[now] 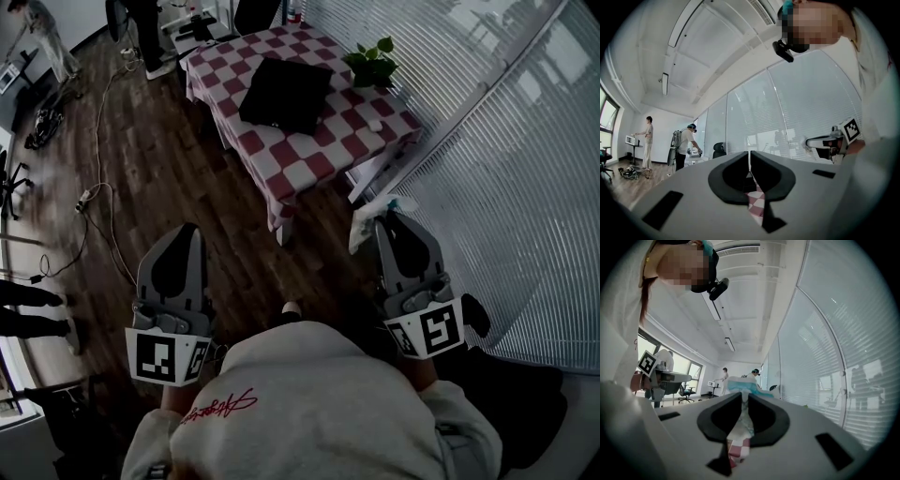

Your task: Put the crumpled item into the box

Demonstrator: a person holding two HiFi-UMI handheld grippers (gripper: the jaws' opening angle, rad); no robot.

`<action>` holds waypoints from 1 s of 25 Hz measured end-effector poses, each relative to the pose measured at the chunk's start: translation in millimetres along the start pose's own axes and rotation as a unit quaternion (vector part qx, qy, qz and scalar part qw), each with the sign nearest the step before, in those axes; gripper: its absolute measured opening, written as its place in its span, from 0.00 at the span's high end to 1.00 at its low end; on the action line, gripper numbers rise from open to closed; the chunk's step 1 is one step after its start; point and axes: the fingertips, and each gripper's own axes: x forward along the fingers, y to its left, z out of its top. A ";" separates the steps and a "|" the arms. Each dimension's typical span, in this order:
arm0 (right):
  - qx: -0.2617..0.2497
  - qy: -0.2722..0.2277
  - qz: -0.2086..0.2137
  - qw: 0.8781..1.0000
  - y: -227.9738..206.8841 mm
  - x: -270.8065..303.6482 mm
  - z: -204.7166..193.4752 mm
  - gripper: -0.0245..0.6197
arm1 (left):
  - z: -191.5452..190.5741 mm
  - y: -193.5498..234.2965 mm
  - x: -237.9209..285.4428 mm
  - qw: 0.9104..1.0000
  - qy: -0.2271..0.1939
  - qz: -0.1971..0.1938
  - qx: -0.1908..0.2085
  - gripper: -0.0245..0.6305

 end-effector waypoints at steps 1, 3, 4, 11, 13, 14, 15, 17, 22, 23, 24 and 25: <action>0.000 0.000 0.001 1.000 -3.0 2.4 -0.4 0.88 | 0.1 -0.6 3.8 1.000 -0.001 0.001 0.000 0.92; 0.000 0.000 0.002 1.000 -7.9 6.1 -1.5 0.88 | -0.4 -1.9 9.4 1.000 0.000 0.002 0.000 0.92; 0.000 -0.001 0.003 1.000 -9.9 7.7 -2.1 0.88 | -0.8 -2.0 11.5 1.000 0.000 0.002 0.001 0.92; 0.008 -0.001 -0.002 1.000 -20.3 16.8 -7.1 0.88 | -1.2 3.4 21.9 1.000 0.002 0.004 0.003 0.92; 0.009 0.000 -0.001 1.000 -20.4 20.4 -8.4 0.88 | -1.9 6.2 24.9 1.000 0.005 0.004 0.004 0.92; 0.009 0.000 -0.001 1.000 -20.7 21.8 -8.7 0.88 | -2.5 7.0 26.4 1.000 0.006 0.003 0.004 0.92; 0.009 0.000 0.000 1.000 -21.3 23.1 -9.0 0.88 | -3.0 7.6 28.0 1.000 0.006 0.003 0.004 0.92; 0.011 0.000 0.001 1.000 -22.9 25.7 -10.4 0.88 | -3.8 7.9 30.7 1.000 0.005 0.002 0.004 0.92; 0.012 -0.001 0.001 1.000 -25.9 25.2 -10.8 0.88 | -6.7 4.2 32.9 1.000 0.010 0.001 0.004 0.93; 0.013 -0.002 0.001 1.000 -27.4 25.0 -11.0 0.88 | -6.1 4.0 33.2 1.000 0.009 0.003 0.005 0.92; 0.013 -0.003 0.001 1.000 -29.1 25.0 -11.6 0.88 | -5.1 3.9 33.7 1.000 0.008 0.005 0.006 0.92; 0.014 -0.005 0.000 1.000 -30.7 25.1 -12.4 0.88 | -4.2 3.9 34.4 1.000 0.006 0.007 0.007 0.92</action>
